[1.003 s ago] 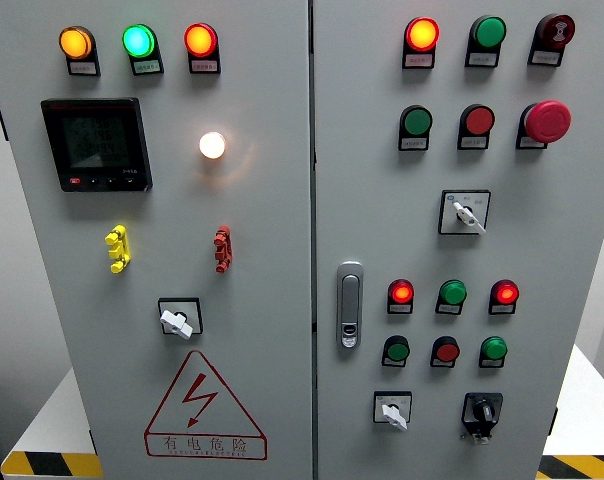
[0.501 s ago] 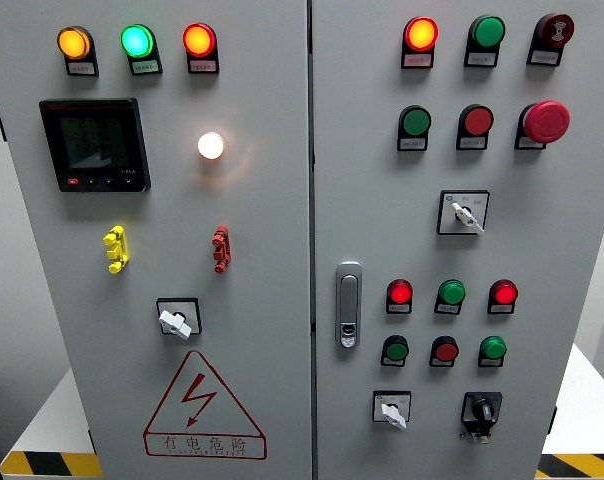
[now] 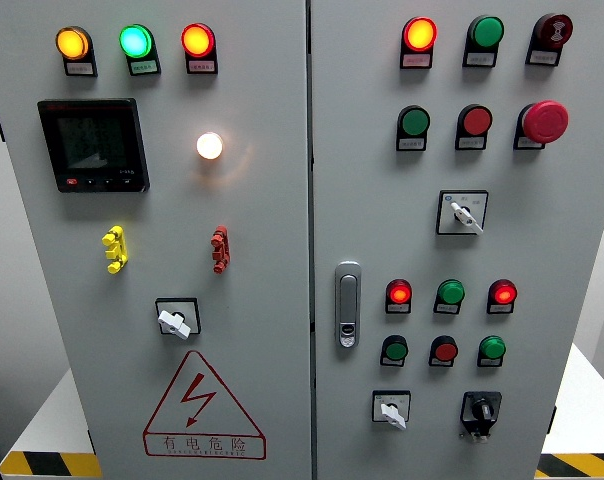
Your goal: Turn on light switch 1
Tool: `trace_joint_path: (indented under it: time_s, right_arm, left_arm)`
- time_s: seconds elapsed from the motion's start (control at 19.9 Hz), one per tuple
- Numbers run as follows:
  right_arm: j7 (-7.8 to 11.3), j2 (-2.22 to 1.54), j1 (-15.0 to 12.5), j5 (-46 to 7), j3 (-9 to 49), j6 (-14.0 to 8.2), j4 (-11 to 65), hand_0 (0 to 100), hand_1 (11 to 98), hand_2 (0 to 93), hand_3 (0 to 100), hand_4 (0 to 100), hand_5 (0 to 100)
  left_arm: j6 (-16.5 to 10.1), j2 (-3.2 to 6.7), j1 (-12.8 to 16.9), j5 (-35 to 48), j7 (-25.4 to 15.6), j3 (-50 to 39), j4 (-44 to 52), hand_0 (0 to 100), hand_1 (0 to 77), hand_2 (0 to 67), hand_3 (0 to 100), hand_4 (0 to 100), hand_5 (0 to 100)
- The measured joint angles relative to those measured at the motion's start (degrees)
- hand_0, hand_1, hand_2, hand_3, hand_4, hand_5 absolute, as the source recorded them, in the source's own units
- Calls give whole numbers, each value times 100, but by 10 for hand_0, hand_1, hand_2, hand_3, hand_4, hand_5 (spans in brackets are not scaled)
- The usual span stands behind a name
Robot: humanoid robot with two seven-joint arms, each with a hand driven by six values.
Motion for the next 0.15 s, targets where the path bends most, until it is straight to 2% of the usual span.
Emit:
trace_joint_path:
  time_s: [0.15]
  right_arm:
    - [0,4,-1,0,0,0,0,0,198,0,197,194,106]
  left_arm:
    - [42,-15,6,-19,0,19,0,0,0,0,0,0,0]
